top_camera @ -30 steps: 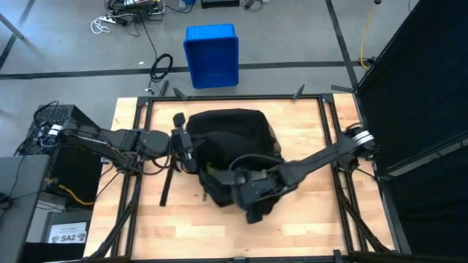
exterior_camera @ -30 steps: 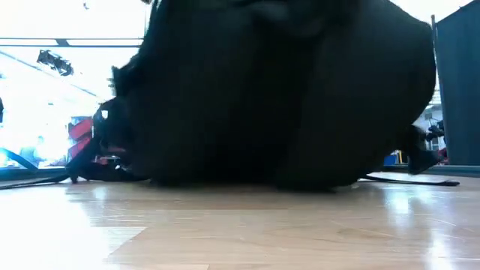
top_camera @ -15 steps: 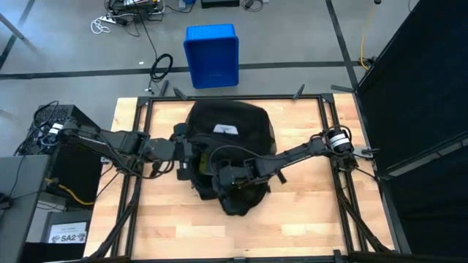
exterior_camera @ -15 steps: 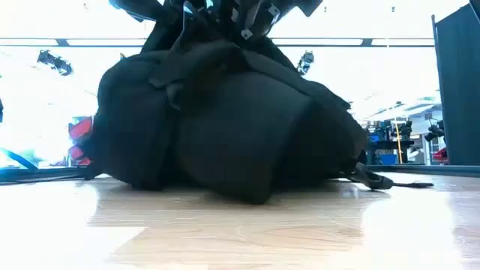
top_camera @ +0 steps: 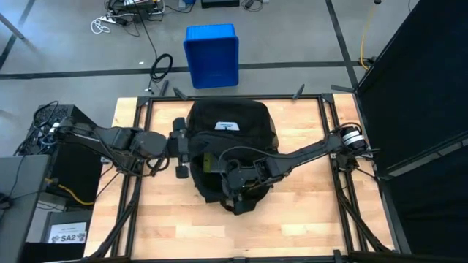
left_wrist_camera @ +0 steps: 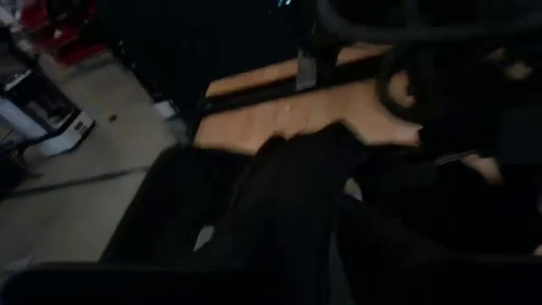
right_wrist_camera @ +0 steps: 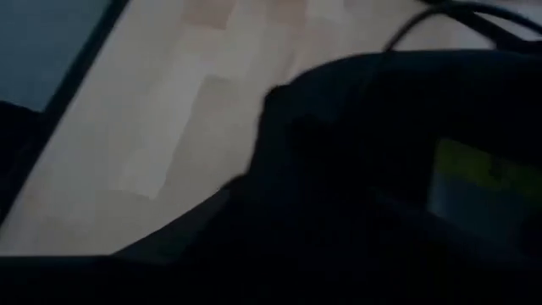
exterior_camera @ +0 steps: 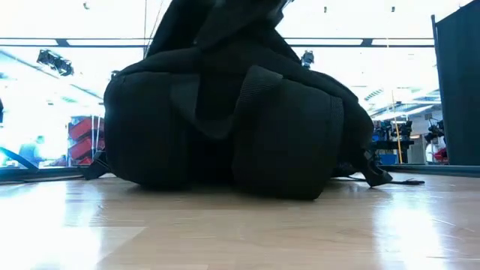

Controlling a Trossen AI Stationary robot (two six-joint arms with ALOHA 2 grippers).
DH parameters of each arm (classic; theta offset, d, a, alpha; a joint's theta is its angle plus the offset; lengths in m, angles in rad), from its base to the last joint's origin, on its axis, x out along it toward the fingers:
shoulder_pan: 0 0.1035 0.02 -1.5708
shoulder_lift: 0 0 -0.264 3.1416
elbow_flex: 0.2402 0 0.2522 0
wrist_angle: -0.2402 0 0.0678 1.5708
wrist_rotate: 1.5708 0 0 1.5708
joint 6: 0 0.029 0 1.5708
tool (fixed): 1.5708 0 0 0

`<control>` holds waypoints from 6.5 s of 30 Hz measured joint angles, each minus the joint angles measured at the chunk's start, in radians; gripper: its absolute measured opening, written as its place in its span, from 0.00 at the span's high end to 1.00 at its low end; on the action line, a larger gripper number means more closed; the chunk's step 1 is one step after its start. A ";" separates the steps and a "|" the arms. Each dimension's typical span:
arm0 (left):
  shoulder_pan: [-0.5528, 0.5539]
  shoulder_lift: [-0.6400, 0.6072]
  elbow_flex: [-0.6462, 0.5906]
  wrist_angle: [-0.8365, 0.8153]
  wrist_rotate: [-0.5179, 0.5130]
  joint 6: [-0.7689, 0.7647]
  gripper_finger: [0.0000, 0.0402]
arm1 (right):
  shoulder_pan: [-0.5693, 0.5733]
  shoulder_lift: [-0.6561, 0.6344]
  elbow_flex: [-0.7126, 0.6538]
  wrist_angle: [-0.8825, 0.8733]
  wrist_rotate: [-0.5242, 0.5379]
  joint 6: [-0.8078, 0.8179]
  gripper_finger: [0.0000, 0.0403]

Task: Unpack backpack
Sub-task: Close the black backpack

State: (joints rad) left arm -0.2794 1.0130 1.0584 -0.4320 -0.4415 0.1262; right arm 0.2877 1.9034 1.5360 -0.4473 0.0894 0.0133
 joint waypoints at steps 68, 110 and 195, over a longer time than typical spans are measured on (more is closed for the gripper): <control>-0.373 0.476 -0.017 0.269 0.089 -0.137 0.85 | 0.439 -0.337 -0.254 -0.021 0.318 0.264 0.67; -0.058 0.634 0.024 0.056 -0.092 0.104 0.85 | 0.310 -0.335 -0.642 0.372 0.439 0.297 0.62; 0.071 0.717 0.347 -0.437 0.327 0.072 0.86 | 0.082 -0.199 -0.640 0.499 0.321 0.081 0.48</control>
State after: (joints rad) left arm -0.2084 1.7300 1.4052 -0.8693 -0.1147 0.1982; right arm 0.3694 1.7045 0.8959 0.0522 0.4102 0.0945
